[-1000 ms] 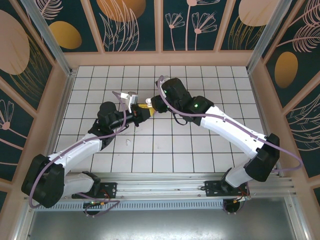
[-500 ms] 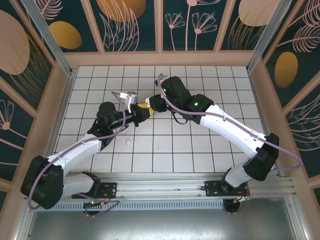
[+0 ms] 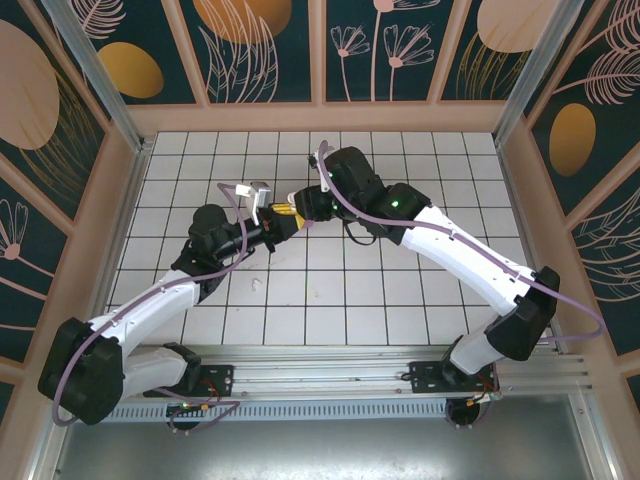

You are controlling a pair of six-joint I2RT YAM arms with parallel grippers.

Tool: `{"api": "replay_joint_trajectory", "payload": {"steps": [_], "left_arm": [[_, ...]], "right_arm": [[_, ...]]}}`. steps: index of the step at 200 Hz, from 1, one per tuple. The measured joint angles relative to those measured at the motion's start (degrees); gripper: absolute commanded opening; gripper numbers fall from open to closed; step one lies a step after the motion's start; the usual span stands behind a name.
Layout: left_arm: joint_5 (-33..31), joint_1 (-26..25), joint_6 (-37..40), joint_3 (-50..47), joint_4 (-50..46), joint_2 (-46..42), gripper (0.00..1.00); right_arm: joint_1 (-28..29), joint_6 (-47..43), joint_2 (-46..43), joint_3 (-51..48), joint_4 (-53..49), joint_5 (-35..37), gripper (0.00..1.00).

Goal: Insert the wireless bluetooth earbuds into the charging case

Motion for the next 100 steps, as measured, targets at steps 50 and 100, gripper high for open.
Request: {"api": "replay_joint_trajectory", "payload": {"steps": [50, 100], "left_arm": [[-0.4, 0.0, 0.4, 0.0, 0.0, -0.6, 0.00], [-0.4, 0.0, 0.4, 0.0, 0.0, -0.6, 0.00]], "right_arm": [[0.0, 0.0, 0.0, 0.4, 0.0, -0.5, 0.48], [-0.3, 0.5, 0.0, 0.4, 0.3, -1.7, 0.50]]}}
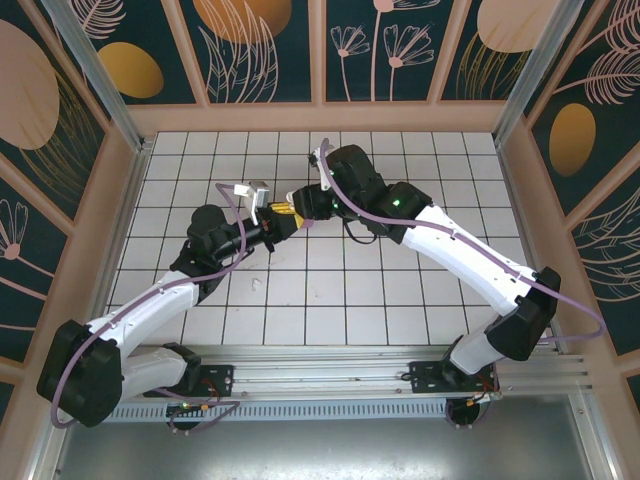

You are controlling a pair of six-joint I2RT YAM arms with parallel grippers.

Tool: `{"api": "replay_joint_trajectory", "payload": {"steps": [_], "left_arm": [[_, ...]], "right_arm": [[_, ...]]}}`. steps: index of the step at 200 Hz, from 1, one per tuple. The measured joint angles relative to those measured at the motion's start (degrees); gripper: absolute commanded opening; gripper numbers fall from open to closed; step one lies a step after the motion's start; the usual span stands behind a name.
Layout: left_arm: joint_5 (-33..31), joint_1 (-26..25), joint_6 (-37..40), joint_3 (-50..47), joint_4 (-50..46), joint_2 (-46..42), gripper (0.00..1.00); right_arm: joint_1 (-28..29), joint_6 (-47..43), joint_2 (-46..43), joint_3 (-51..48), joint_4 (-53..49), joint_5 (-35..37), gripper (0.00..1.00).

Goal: Insert the wireless bluetooth earbuds into the charging case

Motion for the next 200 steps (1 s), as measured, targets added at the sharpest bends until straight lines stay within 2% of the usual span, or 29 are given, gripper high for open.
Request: {"api": "replay_joint_trajectory", "payload": {"steps": [120, 154, 200], "left_arm": [[-0.1, 0.0, 0.5, -0.1, 0.2, -0.3, 0.00], [-1.4, 0.0, 3.0, -0.1, -1.6, -2.4, 0.00], [-7.6, 0.0, 9.7, -0.1, -10.7, -10.5, 0.00]], "right_arm": [[-1.0, 1.2, -1.3, 0.0, 1.2, -2.8, 0.54], [-2.7, 1.2, -6.4, -1.9, 4.5, -3.6, 0.54], [-7.5, 3.5, -16.0, -8.2, 9.0, -4.8, 0.52]]}}
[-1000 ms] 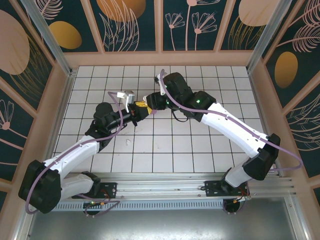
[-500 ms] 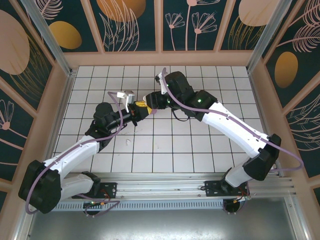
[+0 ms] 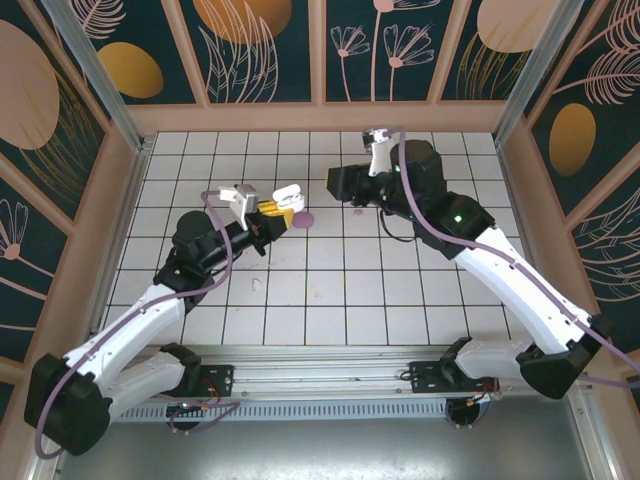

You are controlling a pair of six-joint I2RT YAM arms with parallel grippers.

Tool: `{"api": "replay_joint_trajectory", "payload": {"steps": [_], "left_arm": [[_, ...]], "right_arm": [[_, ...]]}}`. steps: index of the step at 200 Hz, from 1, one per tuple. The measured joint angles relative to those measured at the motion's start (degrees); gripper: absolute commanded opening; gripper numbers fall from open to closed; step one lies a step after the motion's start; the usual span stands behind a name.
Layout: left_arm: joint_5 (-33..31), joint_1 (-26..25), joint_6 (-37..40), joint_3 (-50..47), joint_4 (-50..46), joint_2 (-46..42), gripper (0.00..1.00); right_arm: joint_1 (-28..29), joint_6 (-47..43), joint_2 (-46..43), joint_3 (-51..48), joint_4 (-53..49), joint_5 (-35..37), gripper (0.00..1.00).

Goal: Insert the wireless bluetooth earbuds into the charging case

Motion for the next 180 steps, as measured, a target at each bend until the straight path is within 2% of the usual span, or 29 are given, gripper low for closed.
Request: {"api": "replay_joint_trajectory", "payload": {"steps": [41, 88, 133, 180], "left_arm": [[-4.9, 0.0, 5.4, 0.0, -9.7, -8.0, 0.00], [-9.0, 0.0, 6.9, -0.7, -18.6, -17.9, 0.00], [-12.2, 0.0, 6.8, -2.5, -26.3, -25.7, 0.00], [-15.2, 0.0, 6.8, -2.8, -31.1, -27.9, 0.00]], "right_arm": [[-0.4, 3.6, -1.0, -6.7, 2.5, -2.2, 0.49], [-0.2, 8.8, 3.6, -14.1, 7.0, -7.6, 0.45], [3.5, 12.2, 15.5, -16.0, 11.4, -11.4, 0.40], [7.2, 18.4, 30.9, -12.8, 14.2, -13.9, 0.36]]}}
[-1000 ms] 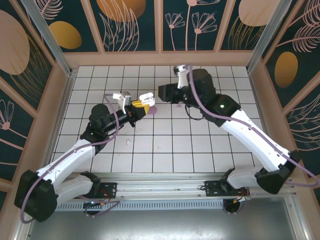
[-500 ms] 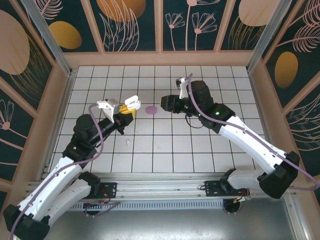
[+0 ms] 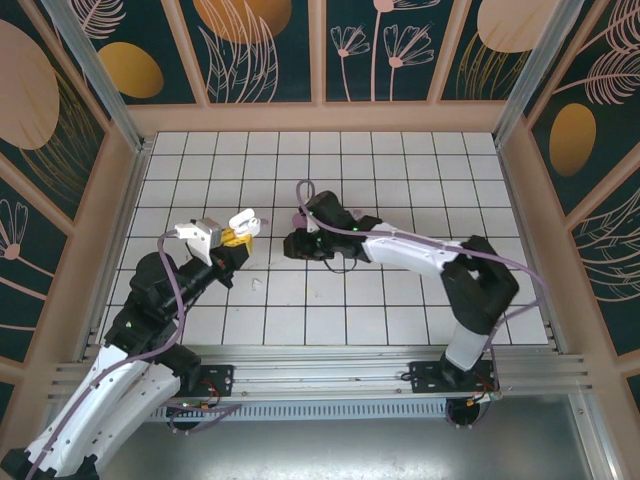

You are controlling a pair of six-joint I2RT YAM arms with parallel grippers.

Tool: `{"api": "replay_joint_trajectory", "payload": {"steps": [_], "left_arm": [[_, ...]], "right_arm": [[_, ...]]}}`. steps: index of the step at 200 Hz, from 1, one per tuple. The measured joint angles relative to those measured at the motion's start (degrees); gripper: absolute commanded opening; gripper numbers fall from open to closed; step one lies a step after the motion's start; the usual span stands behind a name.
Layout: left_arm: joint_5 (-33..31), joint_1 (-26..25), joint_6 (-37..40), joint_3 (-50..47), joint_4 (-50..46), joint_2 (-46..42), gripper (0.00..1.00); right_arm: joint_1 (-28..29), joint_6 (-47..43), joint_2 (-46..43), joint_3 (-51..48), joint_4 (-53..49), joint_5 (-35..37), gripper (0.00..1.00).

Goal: Insert the wireless bluetooth earbuds into the charging case

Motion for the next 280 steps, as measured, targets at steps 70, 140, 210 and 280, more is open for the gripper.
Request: {"api": "replay_joint_trajectory", "payload": {"steps": [70, 140, 210, 280], "left_arm": [[-6.5, 0.0, 0.9, 0.1, -7.0, -2.3, 0.00], [-17.5, 0.0, 0.9, 0.1, -9.5, -5.8, 0.00], [-19.6, 0.0, 0.9, -1.2, -9.4, -5.9, 0.00], [-19.6, 0.0, 0.9, -3.1, -9.4, -6.9, 0.00]], "right_arm": [[6.0, 11.8, 9.5, 5.9, 2.2, 3.2, 0.40], [8.9, 18.6, 16.4, 12.2, -1.0, 5.2, 0.40], [10.5, 21.0, 21.3, 18.4, -7.3, 7.7, 0.41], [11.5, 21.4, 24.0, 24.1, -12.3, 9.1, 0.41]]}}
